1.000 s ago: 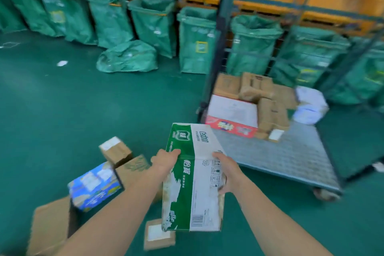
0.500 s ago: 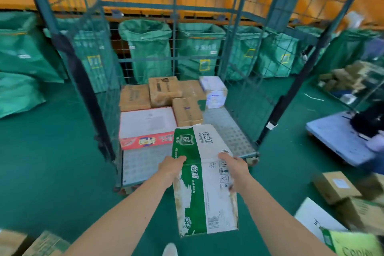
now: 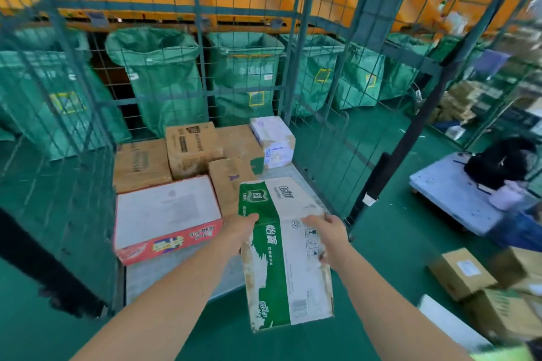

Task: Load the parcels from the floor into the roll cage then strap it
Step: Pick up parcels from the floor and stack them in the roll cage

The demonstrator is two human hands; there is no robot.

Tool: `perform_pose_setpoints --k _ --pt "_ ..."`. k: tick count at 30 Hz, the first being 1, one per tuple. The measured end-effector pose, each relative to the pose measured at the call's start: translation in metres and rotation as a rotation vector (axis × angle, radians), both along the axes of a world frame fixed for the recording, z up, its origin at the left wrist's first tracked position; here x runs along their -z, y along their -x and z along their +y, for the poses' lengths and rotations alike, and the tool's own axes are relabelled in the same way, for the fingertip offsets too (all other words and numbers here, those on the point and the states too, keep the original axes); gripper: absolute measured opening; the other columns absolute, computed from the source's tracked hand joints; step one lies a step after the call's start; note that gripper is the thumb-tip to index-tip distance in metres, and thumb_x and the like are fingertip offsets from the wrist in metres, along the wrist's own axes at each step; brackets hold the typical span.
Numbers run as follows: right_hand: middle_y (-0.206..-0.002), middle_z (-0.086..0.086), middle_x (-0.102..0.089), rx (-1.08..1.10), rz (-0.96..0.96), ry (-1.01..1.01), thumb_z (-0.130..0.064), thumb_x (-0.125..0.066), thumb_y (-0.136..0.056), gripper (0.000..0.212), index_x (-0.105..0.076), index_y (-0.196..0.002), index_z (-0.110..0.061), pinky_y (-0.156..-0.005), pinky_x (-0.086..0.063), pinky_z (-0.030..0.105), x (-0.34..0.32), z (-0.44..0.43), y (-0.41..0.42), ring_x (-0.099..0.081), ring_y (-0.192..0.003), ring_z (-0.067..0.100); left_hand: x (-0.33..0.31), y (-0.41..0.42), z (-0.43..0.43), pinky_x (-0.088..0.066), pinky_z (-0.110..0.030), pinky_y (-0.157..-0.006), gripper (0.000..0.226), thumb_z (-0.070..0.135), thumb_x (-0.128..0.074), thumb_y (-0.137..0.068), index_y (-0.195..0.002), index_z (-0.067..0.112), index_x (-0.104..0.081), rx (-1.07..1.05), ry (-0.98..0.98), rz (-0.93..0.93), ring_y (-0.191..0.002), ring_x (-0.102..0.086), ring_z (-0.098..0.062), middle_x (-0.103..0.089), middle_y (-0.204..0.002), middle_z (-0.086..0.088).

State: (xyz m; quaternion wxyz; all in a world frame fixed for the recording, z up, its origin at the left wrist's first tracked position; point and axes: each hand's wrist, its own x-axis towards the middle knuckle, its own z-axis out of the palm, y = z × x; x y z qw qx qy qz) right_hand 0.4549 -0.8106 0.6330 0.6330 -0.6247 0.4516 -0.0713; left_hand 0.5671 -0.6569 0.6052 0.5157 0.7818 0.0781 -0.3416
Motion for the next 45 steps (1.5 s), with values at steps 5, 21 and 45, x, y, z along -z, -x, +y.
perform_pose_setpoints --k 5,21,45 --pt "-0.097 0.006 -0.062 -0.105 0.080 0.165 -0.001 -0.056 -0.092 0.031 -0.054 -0.119 -0.016 -0.072 -0.049 0.034 0.006 -0.049 -0.053 -0.061 -0.081 0.020 0.007 -0.054 -0.040 -0.053 -0.044 -0.094 0.026 0.037 -0.053 -0.097 -0.084 0.015 -0.058 -0.014 0.022 0.050 -0.098 -0.066 -0.031 -0.069 -0.095 -0.011" --pt "-0.081 -0.006 -0.063 -0.353 0.113 0.369 -0.016 -0.073 -0.083 0.012 -0.065 -0.090 -0.011 -0.065 -0.047 0.023 0.036 -0.284 -0.284 -0.057 -0.073 0.010 0.040 -0.238 -0.245 -0.045 -0.032 -0.086 0.049 0.039 -0.052 -0.098 -0.130 0.002 -0.052 -0.345 -0.007 0.057 -0.096 -0.054 -0.027 -0.059 -0.116 -0.015" --pt "-0.075 -0.007 -0.068 -0.510 0.298 0.520 -0.027 -0.069 -0.086 0.018 -0.060 -0.072 -0.021 -0.067 -0.054 0.031 0.188 -0.342 -0.606 -0.065 -0.073 0.017 0.194 -0.491 -0.328 -0.045 -0.032 -0.080 0.066 0.004 -0.044 -0.099 -0.153 0.034 -0.021 -0.228 0.109 0.306 -0.088 -0.051 -0.012 -0.052 -0.127 -0.002"
